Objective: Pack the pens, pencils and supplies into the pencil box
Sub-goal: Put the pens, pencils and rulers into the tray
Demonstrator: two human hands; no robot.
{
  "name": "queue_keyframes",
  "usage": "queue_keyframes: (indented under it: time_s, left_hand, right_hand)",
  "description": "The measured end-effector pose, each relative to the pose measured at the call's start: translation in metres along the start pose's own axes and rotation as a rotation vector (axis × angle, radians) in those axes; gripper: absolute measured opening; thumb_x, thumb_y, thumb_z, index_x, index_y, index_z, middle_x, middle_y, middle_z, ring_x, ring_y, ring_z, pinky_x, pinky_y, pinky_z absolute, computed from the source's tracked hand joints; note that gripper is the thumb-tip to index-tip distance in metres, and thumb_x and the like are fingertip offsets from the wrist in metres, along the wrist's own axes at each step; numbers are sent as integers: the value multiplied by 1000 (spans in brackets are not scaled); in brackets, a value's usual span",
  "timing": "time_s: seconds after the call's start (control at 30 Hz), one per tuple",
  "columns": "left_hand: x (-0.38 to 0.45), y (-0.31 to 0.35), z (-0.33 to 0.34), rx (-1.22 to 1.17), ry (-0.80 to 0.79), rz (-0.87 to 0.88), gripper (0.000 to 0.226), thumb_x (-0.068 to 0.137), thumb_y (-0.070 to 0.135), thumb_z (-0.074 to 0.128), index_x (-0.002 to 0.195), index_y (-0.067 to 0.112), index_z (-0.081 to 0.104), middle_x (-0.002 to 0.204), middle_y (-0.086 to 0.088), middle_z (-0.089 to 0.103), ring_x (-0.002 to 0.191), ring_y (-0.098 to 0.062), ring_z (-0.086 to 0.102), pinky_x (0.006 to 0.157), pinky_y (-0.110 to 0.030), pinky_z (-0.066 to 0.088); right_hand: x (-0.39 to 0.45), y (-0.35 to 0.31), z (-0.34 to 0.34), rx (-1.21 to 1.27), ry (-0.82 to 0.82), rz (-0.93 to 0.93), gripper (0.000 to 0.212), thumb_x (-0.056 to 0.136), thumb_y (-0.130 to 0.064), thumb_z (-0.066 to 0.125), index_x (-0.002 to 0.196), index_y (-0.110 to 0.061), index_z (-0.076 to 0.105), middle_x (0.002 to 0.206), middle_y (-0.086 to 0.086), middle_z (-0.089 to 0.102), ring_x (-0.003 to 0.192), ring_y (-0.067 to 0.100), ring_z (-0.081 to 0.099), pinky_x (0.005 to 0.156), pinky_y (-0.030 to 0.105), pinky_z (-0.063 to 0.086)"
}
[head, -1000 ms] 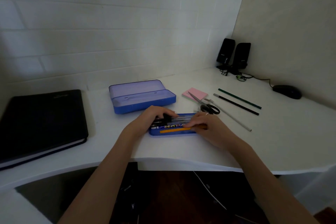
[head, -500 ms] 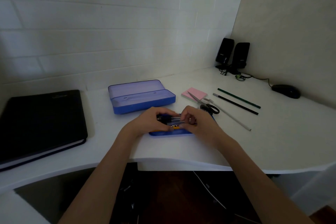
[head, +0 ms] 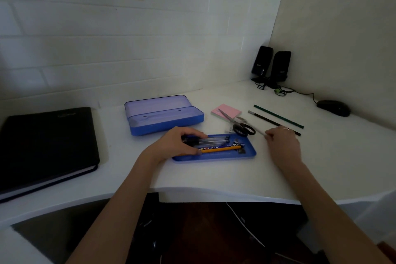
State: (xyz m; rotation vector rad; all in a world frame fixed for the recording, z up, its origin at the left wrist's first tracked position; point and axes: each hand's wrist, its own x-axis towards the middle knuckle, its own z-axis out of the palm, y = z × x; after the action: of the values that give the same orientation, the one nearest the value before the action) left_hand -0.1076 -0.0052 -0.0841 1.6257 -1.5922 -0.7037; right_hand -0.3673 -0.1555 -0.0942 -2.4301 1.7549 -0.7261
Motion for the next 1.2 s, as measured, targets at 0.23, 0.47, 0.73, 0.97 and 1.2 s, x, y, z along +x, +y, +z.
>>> queue_keyframes:
  time_s: [0.23,0.47,0.73,0.97,1.2]
  left_hand:
    - [0,-1,0,7,16,11,50,67,20,82,110,38,62,115,10,61,107,-6,56,89,-16,44]
    - [0,1,1,4,22,26,47,67,18,82,106,36,65,104,17,63,98,0,58,82,-9,43]
    - [-1,1,-2,-15,8,38,49,70,13,79,114,26,64,109,12,62,101,0,57,83,-8,45]
    - [-1,1,-2,-49,5,20,45,72,17,78,113,28,65,109,13,62,102,-2,58,81,-7,46]
    - [-2,4,-2,-84,0,1,43,71,22,79,112,29,66,109,10,65,101,-5,60,83,-12,47]
  right_hand:
    - [-9,-7,-5,90,179,-5,25,94,-15,46,110,-13,65,106,13,62,101,33,55,79,41,46]
    - [-27,-21,-8,372,25,-403,25,82,-5,64,98,-22,72,85,-10,62,85,12,52,73,11,37]
    - [-44,-51,-32,582,-294,-452,23,75,-2,70,75,-25,68,77,-12,65,77,-5,59,71,3,41]
    - [-43,-64,-19,554,-350,-498,13,74,0,70,77,-12,73,75,-5,60,69,0,59,67,8,44]
    - [-43,-91,-6,548,-384,-487,11,73,-4,73,72,-14,69,65,-14,56,59,-8,54,58,7,39]
